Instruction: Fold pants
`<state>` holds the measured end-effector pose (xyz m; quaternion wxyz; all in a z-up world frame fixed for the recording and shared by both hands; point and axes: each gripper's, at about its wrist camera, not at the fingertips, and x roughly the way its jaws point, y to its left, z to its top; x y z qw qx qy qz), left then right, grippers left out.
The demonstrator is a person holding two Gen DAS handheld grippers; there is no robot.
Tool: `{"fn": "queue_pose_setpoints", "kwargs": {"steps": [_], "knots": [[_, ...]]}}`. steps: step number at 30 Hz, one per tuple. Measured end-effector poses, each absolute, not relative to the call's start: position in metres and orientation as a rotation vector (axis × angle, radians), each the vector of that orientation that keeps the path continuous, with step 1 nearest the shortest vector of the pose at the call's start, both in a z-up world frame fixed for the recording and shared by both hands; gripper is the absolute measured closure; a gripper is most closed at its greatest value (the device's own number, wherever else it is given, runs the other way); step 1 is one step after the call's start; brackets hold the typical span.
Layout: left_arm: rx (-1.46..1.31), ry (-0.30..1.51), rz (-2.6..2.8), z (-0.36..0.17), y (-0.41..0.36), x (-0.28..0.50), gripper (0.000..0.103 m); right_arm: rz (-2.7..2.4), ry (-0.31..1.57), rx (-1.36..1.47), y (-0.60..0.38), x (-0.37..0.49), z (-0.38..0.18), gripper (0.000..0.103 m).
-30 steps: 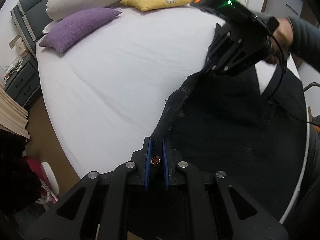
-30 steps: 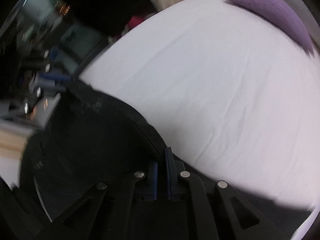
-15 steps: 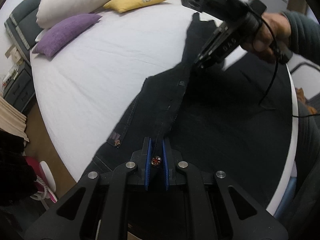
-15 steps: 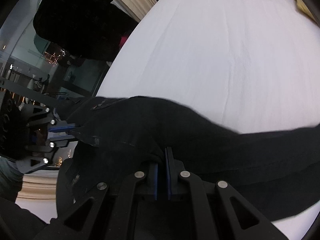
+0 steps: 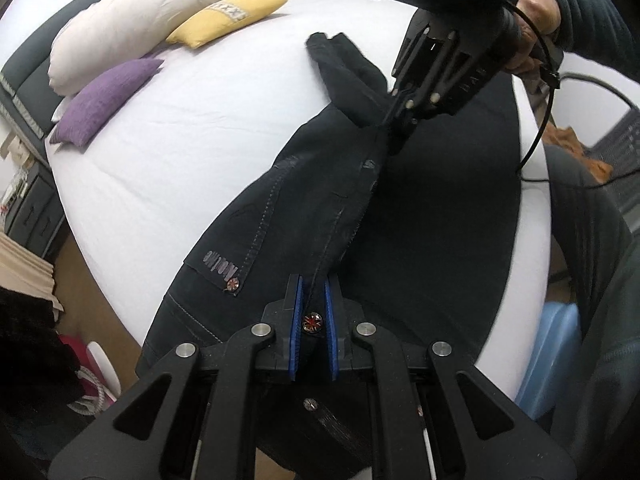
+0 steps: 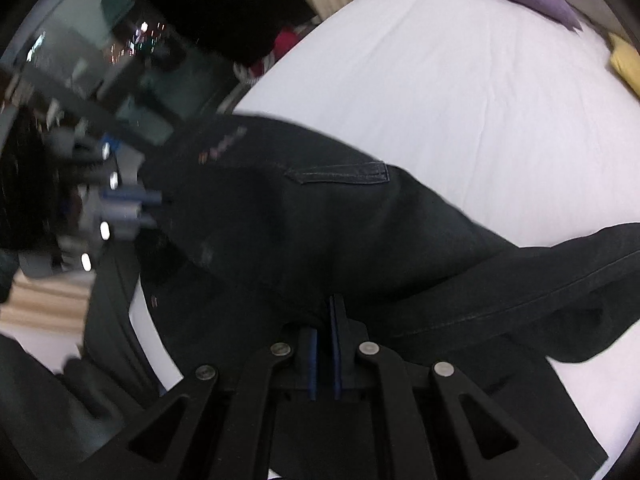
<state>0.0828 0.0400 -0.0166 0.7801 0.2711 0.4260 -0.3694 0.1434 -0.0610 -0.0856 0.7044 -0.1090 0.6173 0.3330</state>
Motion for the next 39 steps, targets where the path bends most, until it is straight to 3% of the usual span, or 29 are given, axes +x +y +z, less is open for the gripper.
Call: {"fn": "queue_pose_setpoints", "kwargs": {"steps": [12, 39], "knots": [[0.699, 0.977, -0.883, -0.061, 0.017, 0.014, 0.094, 0.681, 1.350, -0.418, -0.021, 0.096, -0.113, 0.096], [0.732, 0.989, -0.914, -0.085, 0.040, -0.020, 0.094, 0.558, 1.225, -0.553, 0.015, 0.064, -0.129, 0.096]]}}
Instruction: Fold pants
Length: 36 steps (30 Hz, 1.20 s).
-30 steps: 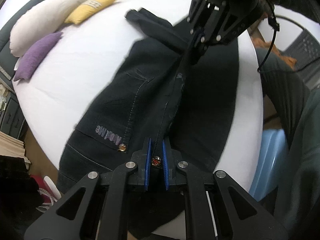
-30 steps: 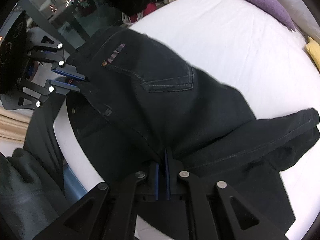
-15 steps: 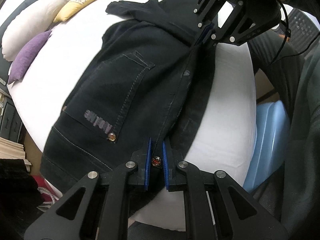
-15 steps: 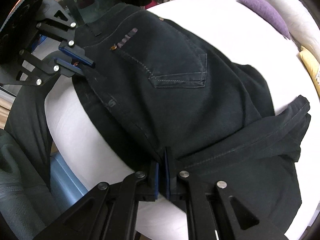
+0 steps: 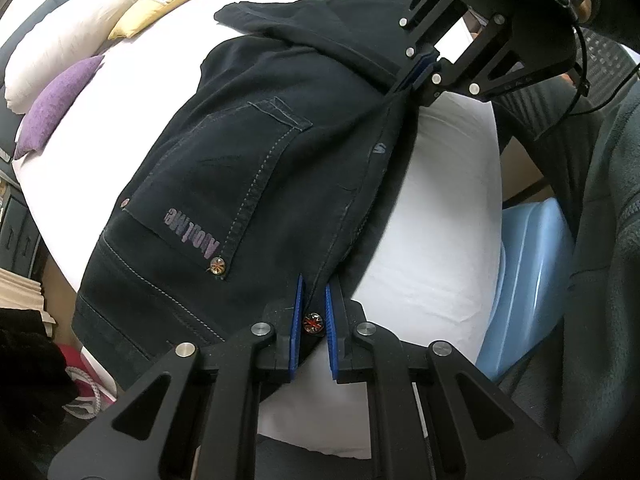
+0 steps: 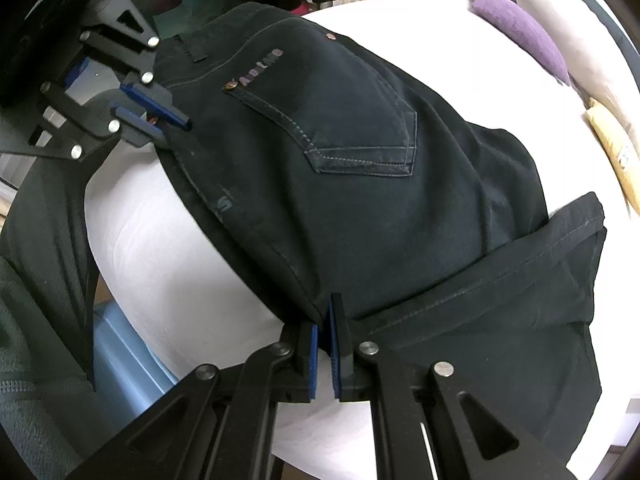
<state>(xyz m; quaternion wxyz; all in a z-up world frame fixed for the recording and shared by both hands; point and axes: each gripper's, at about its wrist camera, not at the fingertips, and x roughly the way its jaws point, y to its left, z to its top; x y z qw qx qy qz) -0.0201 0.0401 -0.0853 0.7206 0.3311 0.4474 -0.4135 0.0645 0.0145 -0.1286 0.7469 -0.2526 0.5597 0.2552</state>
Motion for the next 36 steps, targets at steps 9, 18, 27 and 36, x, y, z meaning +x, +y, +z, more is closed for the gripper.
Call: {"fn": "queue_pose_setpoints", "kwargs": {"steps": [9, 18, 27, 36], "knots": [[0.621, 1.022, -0.889, -0.100, 0.051, -0.009, 0.088, 0.541, 1.236, -0.487, 0.003, 0.038, -0.138, 0.089], [0.520, 1.071, -0.790, -0.084, 0.082, -0.014, 0.019, 0.581, 1.205, -0.326, -0.020, 0.032, -0.101, 0.053], [0.340, 0.972, -0.779, -0.027, 0.080, 0.005, 0.019, 0.645, 1.141, -0.045, -0.038, 0.055, -0.068, 0.054], [0.284, 1.117, -0.686, -0.105, 0.012, 0.084, 0.054, 0.464, 1.252, 0.197, -0.074, 0.098, -0.141, 0.101]]}}
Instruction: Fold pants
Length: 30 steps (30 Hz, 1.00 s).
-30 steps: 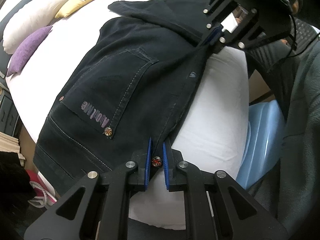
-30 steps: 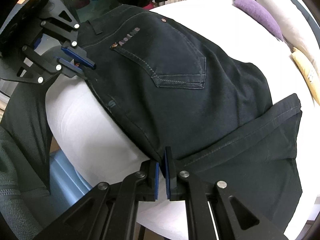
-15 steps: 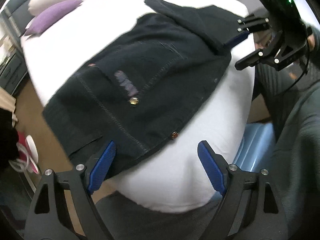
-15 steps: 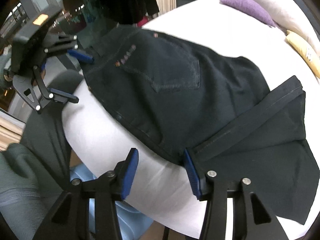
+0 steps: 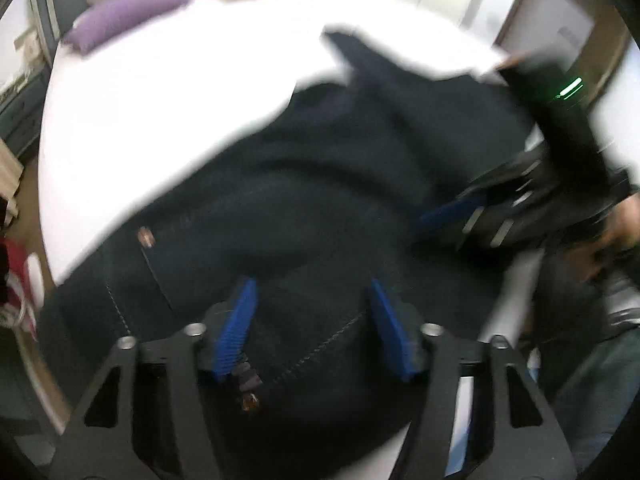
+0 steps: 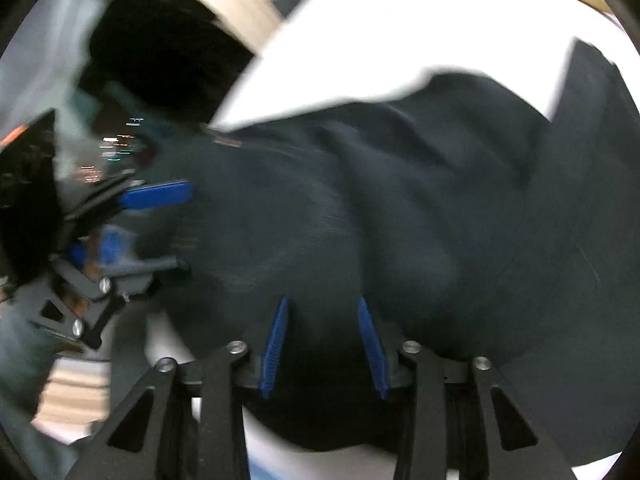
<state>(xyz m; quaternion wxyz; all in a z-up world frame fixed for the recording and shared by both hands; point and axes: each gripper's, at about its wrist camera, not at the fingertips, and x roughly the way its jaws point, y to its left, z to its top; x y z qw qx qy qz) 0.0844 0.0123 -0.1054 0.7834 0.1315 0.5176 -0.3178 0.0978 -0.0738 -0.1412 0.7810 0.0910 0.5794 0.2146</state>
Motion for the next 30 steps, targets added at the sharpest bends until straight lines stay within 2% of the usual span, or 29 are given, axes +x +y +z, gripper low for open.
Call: {"fn": "queue_pose_setpoints", "kwargs": {"steps": [2, 5, 8, 9, 10, 12, 15, 16, 17, 18, 19, 22, 23, 25, 27, 30], "knots": [[0.247, 1.124, -0.688, -0.114, 0.019, 0.090, 0.054, 0.421, 1.252, 0.233, -0.089, 0.096, -0.140, 0.103], [0.211, 1.127, -0.645, -0.109, 0.031, 0.100, 0.066, 0.328, 1.253, 0.218, -0.104, 0.092, -0.127, 0.103], [0.208, 1.091, -0.621, -0.091, 0.034, 0.103, 0.067, 0.393, 1.206, 0.210, -0.090, 0.095, -0.106, 0.094], [0.212, 1.065, -0.634, -0.082, 0.030, 0.102, 0.067, 0.435, 1.182, 0.204, -0.081, 0.099, -0.098, 0.086], [0.221, 1.031, -0.641, -0.073, 0.025, 0.102, 0.067, 0.471, 1.165, 0.209, -0.074, 0.103, -0.092, 0.073], [0.219, 1.016, -0.629, -0.070, 0.018, 0.106, 0.067, 0.530, 1.152, 0.261, -0.064, 0.122, -0.090, 0.062], [0.200, 1.087, -0.606, -0.095, 0.011, 0.107, 0.067, 0.565, 1.242, 0.360, -0.058, 0.155, -0.121, 0.057], [0.209, 1.114, -0.590, -0.107, 0.012, 0.108, 0.067, 0.527, 1.285, 0.370, -0.060, 0.163, -0.135, 0.058], [0.202, 1.112, -0.590, -0.114, 0.015, 0.106, 0.067, 0.505, 1.317, 0.385, -0.066, 0.173, -0.151, 0.064], [0.186, 1.101, -0.594, -0.114, 0.018, 0.104, 0.067, 0.498, 1.315, 0.397, -0.072, 0.177, -0.156, 0.086], [0.168, 1.104, -0.588, -0.113, 0.022, 0.104, 0.067, 0.470, 1.315, 0.410, -0.083, 0.182, -0.158, 0.103], [0.164, 1.107, -0.563, -0.108, 0.023, 0.106, 0.067, 0.381, 1.229, 0.480, -0.120, 0.182, -0.142, 0.103], [0.173, 1.105, -0.554, -0.105, 0.020, 0.107, 0.067, 0.299, 1.187, 0.416, -0.128, 0.176, -0.128, 0.097], [0.170, 1.084, -0.549, -0.094, 0.010, 0.107, 0.067, 0.256, 1.082, 0.390, -0.149, 0.155, -0.099, 0.062], [0.132, 1.062, -0.583, -0.084, -0.003, 0.106, 0.067, 0.218, 1.013, 0.408, -0.174, 0.134, -0.080, 0.039], [0.074, 1.042, -0.644, -0.071, -0.030, 0.113, 0.067, 0.153, 0.971, 0.427, -0.214, 0.110, -0.066, 0.038]]}}
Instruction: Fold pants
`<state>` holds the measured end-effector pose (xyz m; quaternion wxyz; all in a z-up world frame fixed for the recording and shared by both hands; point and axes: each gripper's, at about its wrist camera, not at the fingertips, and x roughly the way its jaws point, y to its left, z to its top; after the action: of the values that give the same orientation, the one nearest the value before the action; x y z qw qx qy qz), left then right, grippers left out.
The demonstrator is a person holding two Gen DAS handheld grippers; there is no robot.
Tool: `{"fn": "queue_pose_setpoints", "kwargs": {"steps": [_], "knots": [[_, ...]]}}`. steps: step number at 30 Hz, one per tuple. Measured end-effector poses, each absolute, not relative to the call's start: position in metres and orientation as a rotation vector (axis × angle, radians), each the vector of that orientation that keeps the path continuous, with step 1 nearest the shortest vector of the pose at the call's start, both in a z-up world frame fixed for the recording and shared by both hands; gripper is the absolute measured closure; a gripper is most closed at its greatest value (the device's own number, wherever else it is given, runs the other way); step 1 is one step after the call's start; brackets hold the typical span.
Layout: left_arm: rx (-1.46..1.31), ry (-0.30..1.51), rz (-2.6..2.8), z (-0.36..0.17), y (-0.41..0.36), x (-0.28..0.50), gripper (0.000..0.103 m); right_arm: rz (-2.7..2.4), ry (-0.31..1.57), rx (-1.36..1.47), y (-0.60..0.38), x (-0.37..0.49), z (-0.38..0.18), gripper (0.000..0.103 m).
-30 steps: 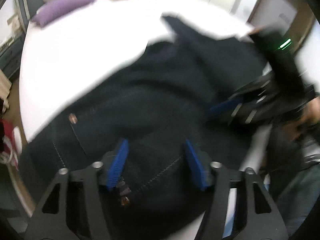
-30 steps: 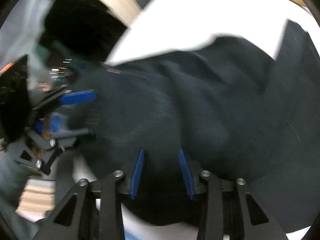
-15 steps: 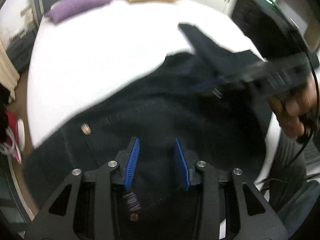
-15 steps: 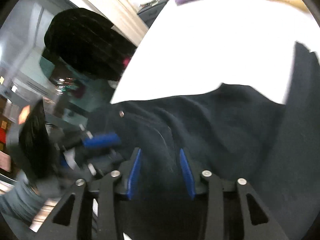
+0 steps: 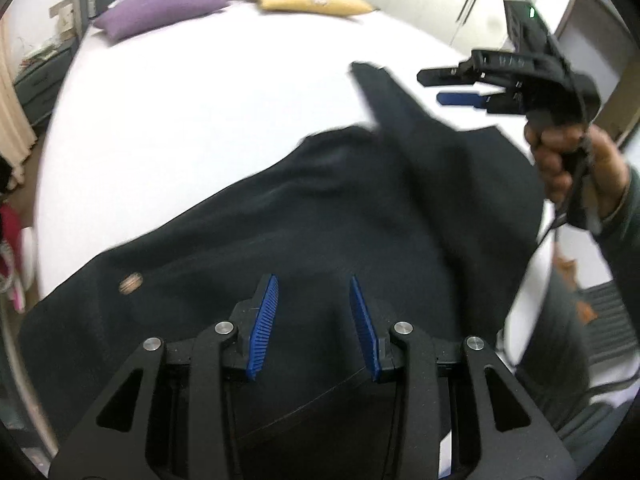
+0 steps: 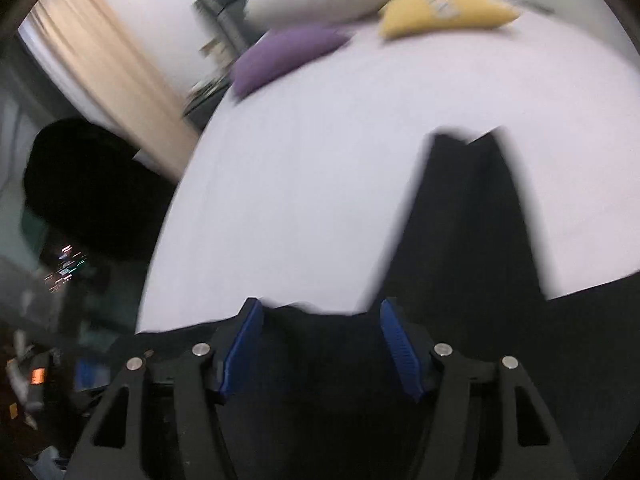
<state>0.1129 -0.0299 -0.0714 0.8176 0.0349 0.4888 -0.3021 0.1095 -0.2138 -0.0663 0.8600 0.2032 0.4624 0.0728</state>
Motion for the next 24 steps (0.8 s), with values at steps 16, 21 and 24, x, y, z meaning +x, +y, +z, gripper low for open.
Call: {"fn": "queue_pose_setpoints", "kwargs": {"steps": [16, 21, 24], "knots": [[-0.071, 1.164, -0.678, -0.134, -0.062, 0.160, 0.067, 0.164, 0.995, 1.017, -0.342, 0.111, -0.167, 0.039], [-0.051, 1.146, -0.680, -0.141, -0.061, 0.157, 0.067, 0.186, 0.963, 1.063, -0.355, 0.130, -0.166, 0.041], [-0.044, 1.143, -0.677, -0.142, -0.065, 0.157, 0.067, 0.200, 0.959, 1.078, -0.360, 0.132, -0.167, 0.060]]}}
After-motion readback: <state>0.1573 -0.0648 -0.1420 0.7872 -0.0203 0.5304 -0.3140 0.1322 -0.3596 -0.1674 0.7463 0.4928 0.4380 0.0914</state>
